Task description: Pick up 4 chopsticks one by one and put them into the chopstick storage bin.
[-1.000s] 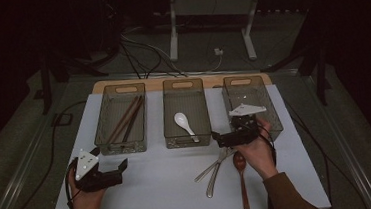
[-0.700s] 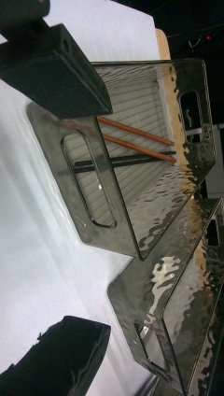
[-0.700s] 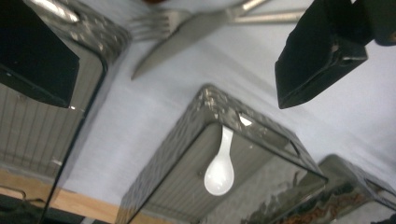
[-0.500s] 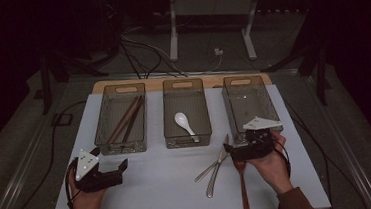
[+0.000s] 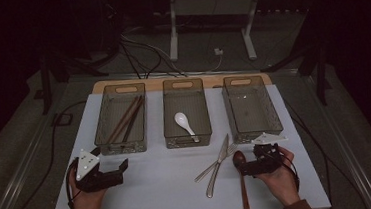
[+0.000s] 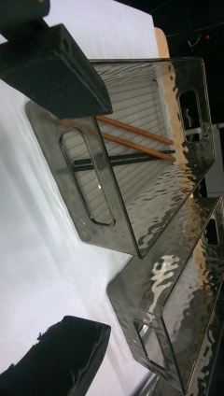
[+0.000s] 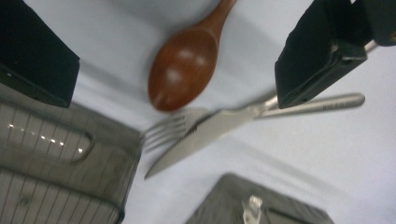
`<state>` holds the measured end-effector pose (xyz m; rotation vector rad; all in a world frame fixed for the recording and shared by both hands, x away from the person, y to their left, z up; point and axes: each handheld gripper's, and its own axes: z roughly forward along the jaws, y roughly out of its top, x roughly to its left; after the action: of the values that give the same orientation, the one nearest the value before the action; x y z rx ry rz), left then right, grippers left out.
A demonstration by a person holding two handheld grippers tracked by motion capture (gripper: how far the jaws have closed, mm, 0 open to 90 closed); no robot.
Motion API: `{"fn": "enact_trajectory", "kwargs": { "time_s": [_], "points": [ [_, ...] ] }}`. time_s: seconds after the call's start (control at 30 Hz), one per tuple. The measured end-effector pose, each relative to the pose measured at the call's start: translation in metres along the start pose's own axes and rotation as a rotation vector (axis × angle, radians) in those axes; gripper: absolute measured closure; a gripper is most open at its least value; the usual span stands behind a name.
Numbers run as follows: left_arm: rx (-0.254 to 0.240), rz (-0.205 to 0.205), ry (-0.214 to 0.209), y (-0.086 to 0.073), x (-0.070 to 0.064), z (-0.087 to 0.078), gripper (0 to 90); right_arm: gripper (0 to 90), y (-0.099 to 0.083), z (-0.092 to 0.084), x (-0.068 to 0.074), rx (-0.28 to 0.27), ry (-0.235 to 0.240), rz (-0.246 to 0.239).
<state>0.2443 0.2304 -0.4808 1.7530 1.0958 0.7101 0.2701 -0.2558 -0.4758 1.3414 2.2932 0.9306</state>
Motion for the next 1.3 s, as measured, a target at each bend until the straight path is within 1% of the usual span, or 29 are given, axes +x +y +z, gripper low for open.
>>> {"fn": "enact_trajectory", "kwargs": {
  "time_s": [0.07,0.27,0.6,0.63,0.73,0.83,0.9,0.93,0.97,1.0,1.03,1.07,1.1,1.17,1.3],
  "points": [
    [0.001,0.002,0.0,0.0,0.0,0.0,0.7,0.2,-0.004,0.001,0.001,0.014,-0.007,-0.009],
    [0.0,0.002,0.0,0.0,0.0,0.0,0.7,0.9,-0.012,0.003,0.005,0.048,-0.003,-0.023],
    [0.001,0.001,0.0,0.0,0.0,0.0,0.7,1.1,-0.025,0.01,0.01,0.102,0.002,-0.03],
    [0.001,0.0,0.0,0.0,0.0,0.0,0.6,3.6,-0.025,0.011,0.01,0.106,0.002,-0.03],
    [0.003,0.001,0.001,0.0,0.0,0.0,0.7,4.9,-0.028,0.012,0.011,0.111,0.008,-0.023],
    [0.003,0.004,0.001,0.0,-0.001,0.0,0.7,7.3,-0.03,0.015,0.013,0.131,0.002,-0.026],
    [0.002,0.003,0.001,0.0,0.0,0.0,0.6,14.7,-0.032,0.016,0.014,0.147,0.01,-0.036],
    [0.003,0.002,0.001,0.0,0.0,0.0,0.6,17.3,-0.033,0.017,0.014,0.157,0.015,-0.046],
    [0.003,0.001,0.001,0.0,0.0,0.0,0.7,22.1,-0.033,0.018,0.015,0.169,0.017,-0.058],
    [0.003,0.001,0.002,0.0,0.0,0.0,0.7,25.5,-0.034,0.019,0.016,0.177,0.017,-0.069],
    [0.003,0.001,0.002,0.0,0.0,0.0,0.6,28.5,-0.035,0.018,0.017,0.179,0.003,-0.081],
    [0.003,0.003,0.002,0.0,0.0,0.0,0.7,32.0,-0.035,0.017,0.017,0.182,-0.004,-0.08],
    [0.003,0.003,0.002,0.0,0.0,0.0,0.6,37.9,-0.034,0.016,0.016,0.185,-0.004,-0.086],
    [0.004,0.003,0.002,0.0,0.0,0.0,0.7,44.4,-0.034,0.014,0.015,0.191,0.005,-0.097],
    [0.006,0.001,0.005,0.0,0.0,0.0,0.7,59.6,-0.034,0.01,0.012,0.206,0.005,-0.11]
  ]
}}
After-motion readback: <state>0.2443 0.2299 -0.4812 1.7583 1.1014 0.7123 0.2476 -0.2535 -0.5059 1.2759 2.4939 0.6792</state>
